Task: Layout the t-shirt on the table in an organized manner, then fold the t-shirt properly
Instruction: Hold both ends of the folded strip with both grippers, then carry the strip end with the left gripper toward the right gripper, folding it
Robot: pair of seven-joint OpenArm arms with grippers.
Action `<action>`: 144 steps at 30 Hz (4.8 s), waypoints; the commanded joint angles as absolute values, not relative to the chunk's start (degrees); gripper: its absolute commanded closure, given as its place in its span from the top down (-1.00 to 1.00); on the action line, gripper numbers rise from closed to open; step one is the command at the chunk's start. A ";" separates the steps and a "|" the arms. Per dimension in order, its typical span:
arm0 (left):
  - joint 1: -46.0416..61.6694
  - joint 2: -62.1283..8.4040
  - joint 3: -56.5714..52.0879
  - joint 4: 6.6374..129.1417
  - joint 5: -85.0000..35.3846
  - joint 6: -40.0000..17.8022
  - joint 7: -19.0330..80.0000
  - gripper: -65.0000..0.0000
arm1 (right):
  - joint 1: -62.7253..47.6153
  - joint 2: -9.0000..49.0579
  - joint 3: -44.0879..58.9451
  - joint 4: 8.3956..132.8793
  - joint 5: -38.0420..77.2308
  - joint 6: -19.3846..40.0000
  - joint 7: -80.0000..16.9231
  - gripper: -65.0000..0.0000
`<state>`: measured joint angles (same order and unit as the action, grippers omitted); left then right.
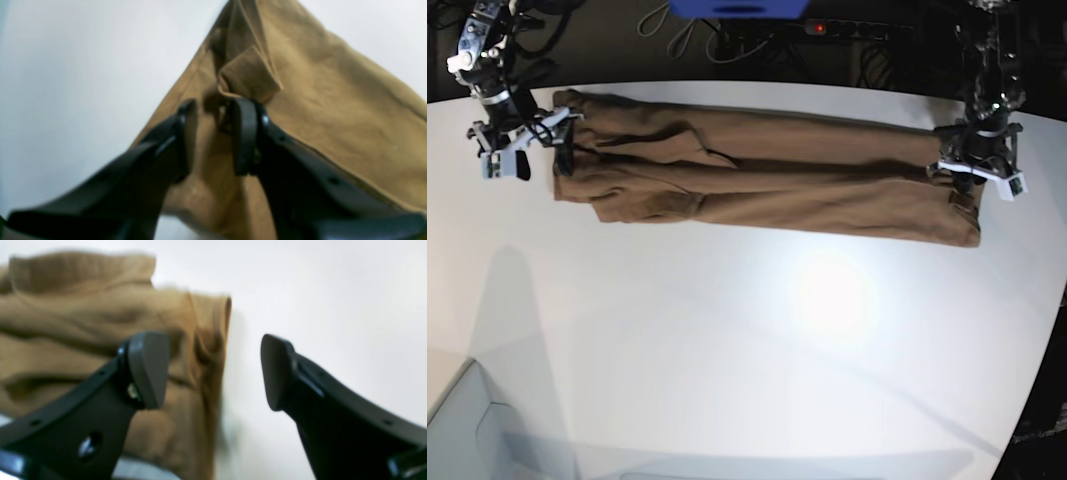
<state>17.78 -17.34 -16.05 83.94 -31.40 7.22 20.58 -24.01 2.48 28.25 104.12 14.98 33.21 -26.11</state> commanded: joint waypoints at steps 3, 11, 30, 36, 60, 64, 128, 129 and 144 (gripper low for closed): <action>18.77 -17.98 -16.31 84.53 -31.60 7.08 21.05 -0.43 | -23.78 1.10 27.82 108.09 15.96 33.71 -24.92 0.34; 18.95 -17.89 -16.31 84.53 -31.34 7.08 21.05 -0.43 | -18.24 0.40 24.57 100.88 15.87 33.71 -25.01 0.34; 19.03 -16.84 -22.55 86.02 -31.78 7.08 21.49 -0.43 | -21.41 2.42 24.40 86.46 15.87 33.80 -20.70 0.33; 19.03 -16.75 -22.90 89.10 -31.78 7.08 21.58 0.20 | -21.32 2.33 24.40 86.46 15.87 33.80 -20.70 0.33; 16.22 -17.01 -20.26 83.03 -31.25 7.08 21.58 0.52 | -20.53 2.15 24.40 86.90 15.87 33.80 -20.88 0.33; 16.22 -16.92 -17.98 82.95 -31.16 7.08 21.05 -0.03 | -20.53 2.15 24.40 86.90 15.87 33.80 -20.88 0.33; 14.20 -4.44 29.49 96.04 15.96 7.16 21.58 -0.82 | -18.33 2.51 24.31 87.08 15.87 33.80 -20.88 0.33; 14.29 -4.44 29.49 96.04 15.96 7.16 21.58 -0.71 | -18.33 2.51 24.31 87.08 15.87 33.80 -20.88 0.33; 14.73 -4.09 19.82 103.78 15.87 7.25 21.32 0.02 | -18.33 -0.13 27.21 98.95 15.87 33.63 -20.79 0.34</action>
